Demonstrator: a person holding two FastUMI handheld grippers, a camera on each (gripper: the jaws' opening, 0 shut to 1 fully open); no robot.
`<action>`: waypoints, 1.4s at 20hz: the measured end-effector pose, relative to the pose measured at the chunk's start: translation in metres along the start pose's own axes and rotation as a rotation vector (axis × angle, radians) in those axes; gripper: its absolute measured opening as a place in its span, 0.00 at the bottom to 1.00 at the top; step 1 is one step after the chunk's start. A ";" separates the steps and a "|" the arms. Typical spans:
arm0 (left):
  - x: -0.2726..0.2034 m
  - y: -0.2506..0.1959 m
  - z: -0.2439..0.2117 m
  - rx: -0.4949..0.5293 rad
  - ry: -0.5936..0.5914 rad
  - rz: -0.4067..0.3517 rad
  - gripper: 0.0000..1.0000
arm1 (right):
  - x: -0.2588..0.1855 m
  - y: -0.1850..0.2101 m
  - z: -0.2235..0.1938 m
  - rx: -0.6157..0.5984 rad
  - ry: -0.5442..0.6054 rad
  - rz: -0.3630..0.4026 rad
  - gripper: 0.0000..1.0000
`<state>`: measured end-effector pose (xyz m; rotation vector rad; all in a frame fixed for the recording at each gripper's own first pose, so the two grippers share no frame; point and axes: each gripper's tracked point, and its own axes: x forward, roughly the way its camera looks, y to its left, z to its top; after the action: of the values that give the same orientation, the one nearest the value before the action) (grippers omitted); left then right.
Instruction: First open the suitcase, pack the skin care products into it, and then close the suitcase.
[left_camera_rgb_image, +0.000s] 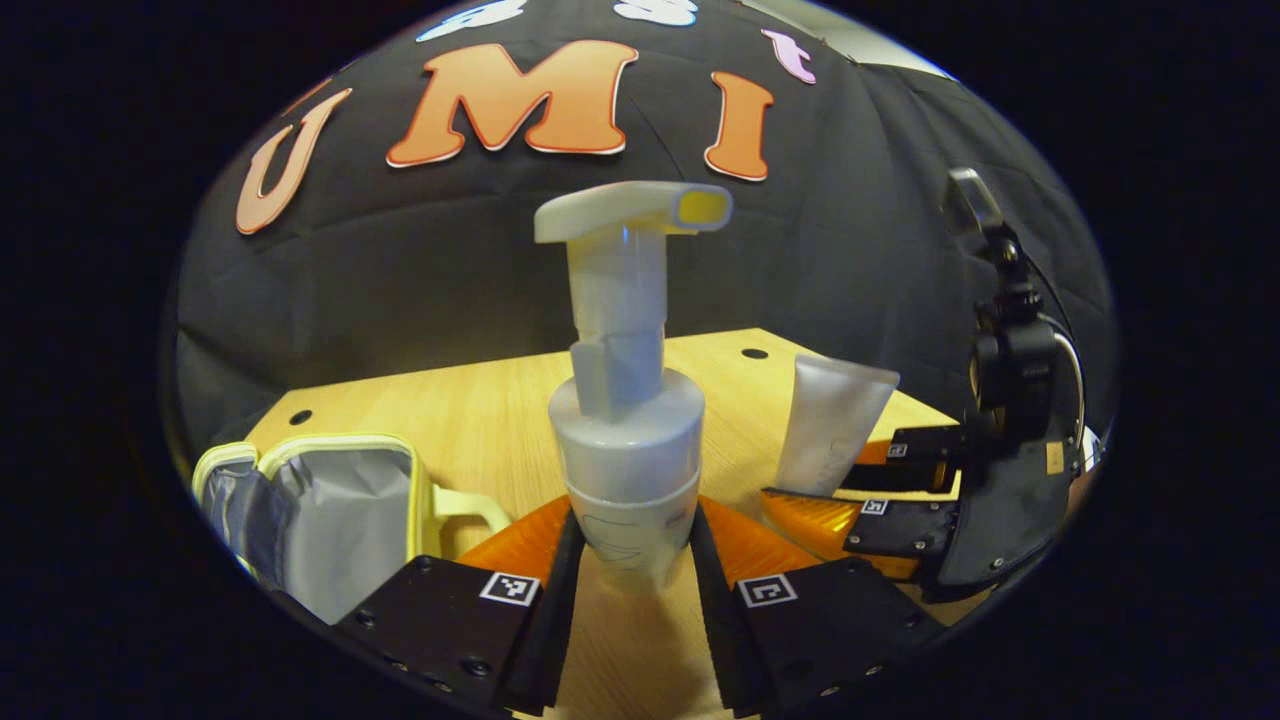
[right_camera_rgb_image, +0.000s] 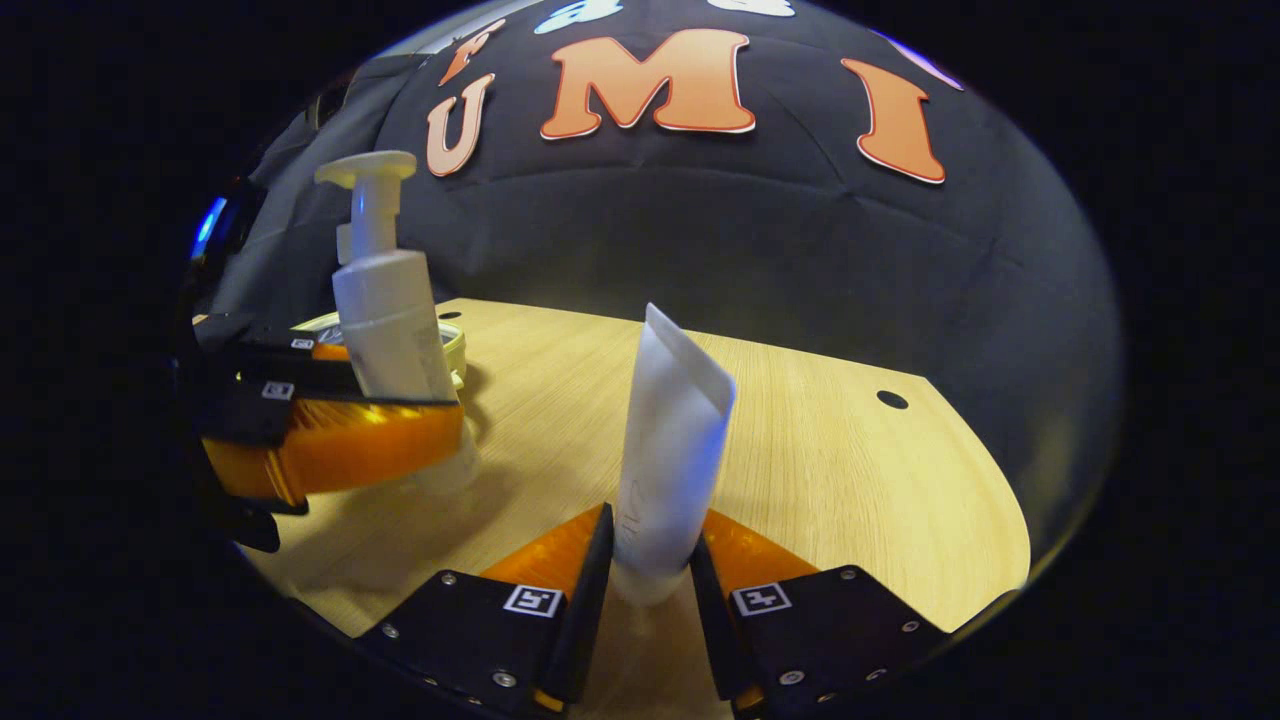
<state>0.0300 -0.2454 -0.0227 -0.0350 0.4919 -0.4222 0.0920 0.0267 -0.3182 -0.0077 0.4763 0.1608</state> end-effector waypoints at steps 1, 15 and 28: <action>-0.003 0.005 0.006 0.005 -0.008 0.009 0.57 | 0.000 -0.001 0.000 0.003 0.004 -0.002 0.46; -0.088 0.111 0.068 -0.017 -0.036 0.213 0.57 | -0.043 0.042 0.114 0.020 -0.082 0.041 0.40; -0.135 0.231 0.064 -0.009 0.037 0.252 0.57 | -0.046 0.172 0.194 0.017 -0.139 0.152 0.39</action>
<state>0.0414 0.0150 0.0642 0.0263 0.5277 -0.1736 0.1133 0.1981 -0.1196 0.0566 0.3398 0.3046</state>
